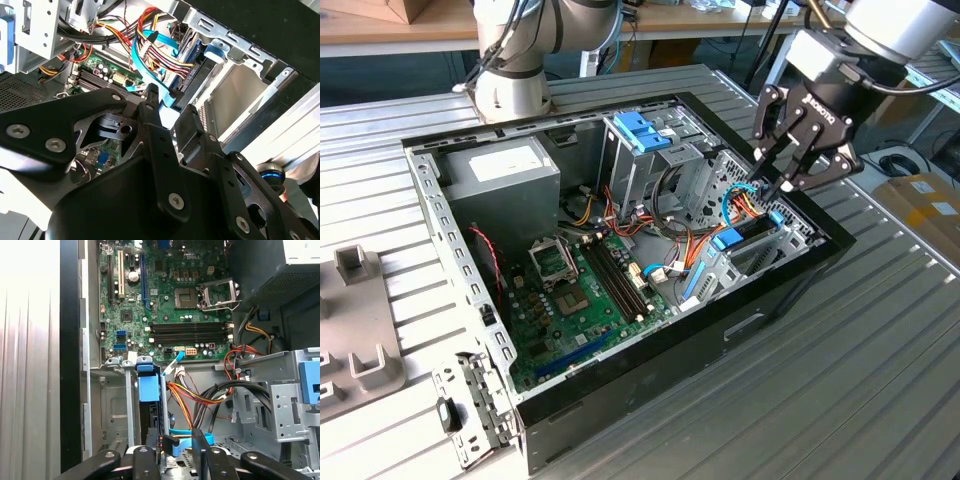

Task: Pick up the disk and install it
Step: 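Insert the first disk wire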

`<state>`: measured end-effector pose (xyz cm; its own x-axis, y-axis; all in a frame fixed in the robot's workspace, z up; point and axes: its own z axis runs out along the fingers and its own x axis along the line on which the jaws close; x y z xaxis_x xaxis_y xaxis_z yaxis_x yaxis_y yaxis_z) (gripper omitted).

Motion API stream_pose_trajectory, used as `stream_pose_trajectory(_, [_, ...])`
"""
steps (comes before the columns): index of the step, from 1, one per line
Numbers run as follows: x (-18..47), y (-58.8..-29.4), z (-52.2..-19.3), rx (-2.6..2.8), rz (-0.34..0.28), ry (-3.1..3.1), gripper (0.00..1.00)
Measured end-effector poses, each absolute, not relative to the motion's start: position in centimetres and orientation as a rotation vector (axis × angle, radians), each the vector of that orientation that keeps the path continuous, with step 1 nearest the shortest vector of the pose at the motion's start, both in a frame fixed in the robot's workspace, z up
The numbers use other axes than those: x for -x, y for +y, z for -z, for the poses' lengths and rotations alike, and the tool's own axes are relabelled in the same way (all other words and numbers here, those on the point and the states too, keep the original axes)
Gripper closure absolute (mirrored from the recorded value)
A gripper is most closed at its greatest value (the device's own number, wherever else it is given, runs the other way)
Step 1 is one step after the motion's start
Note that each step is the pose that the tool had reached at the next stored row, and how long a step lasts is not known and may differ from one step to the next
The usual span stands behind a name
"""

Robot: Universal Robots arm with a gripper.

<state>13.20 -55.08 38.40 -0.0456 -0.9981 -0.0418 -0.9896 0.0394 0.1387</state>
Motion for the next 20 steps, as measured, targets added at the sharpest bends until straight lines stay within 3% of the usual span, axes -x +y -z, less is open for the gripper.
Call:
stream_pose_trajectory(4, [-13.3,-54.7,-38.4,-2.091,0.13,-2.19,0.6])
stream_pose_trajectory(6, [-13.4,-54.0,-38.4,-2.053,0.056,-2.161,0.6])
stream_pose_trajectory(20, [-14.0,-52.7,-37.8,-2.04,0.066,-2.139,0.6])
